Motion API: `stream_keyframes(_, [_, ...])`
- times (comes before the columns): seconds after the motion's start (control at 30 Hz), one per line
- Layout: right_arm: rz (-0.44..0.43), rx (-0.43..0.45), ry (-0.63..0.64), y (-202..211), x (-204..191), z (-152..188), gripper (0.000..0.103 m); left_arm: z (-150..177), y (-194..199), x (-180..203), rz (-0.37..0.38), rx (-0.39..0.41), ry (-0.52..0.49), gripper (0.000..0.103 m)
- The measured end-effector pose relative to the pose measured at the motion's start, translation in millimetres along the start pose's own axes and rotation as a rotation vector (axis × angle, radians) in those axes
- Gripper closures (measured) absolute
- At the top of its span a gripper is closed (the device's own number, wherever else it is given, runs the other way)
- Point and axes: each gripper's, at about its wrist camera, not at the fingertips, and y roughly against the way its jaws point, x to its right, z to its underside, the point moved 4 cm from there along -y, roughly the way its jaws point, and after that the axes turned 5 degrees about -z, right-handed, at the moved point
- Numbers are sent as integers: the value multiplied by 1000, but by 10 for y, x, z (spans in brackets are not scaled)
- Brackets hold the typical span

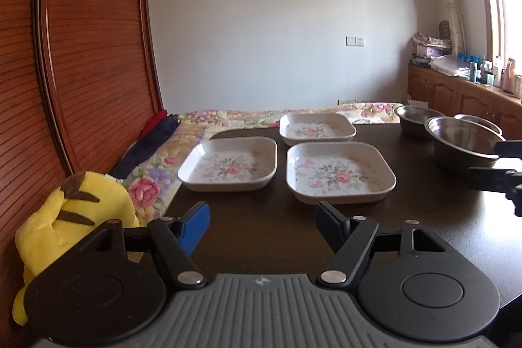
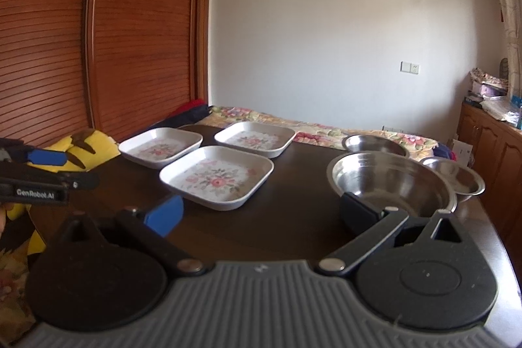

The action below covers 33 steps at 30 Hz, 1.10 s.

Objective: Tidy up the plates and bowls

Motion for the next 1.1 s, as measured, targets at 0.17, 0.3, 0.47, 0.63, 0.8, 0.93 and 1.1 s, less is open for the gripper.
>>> stream_keyframes(0.17, [-25,-27,-3,-149,-31,-45,12,-133,-87,-59,4,22,-25,28])
stream_keyframes(0.3, [-42,-30,29,-278,-89,-103,14,-238,-211,-64,21,18,-41,28])
stream_keyframes(0.47, [-65,-71,27,-544,-77,-167,22,-327,-400,0,79,11,-55,28])
stream_keyframes(0.63, [-77,-112,14,-767,-53,-204,30,-380,-579,110,91,25,-110,24])
stream_keyframes(0.8, [-96,-135,-7,-898,-32,-217,35,-450,-717,138,90,38,-120,15])
stream_keyframes(0.93, [-113,-143,1,-971,-34,-231,35,-479,-837,123,107,19,-108,14])
stream_keyframes(1.1, [-133,-154,0,-1069,3,-267,35,-513,-998,157,127,-8,-142,21])
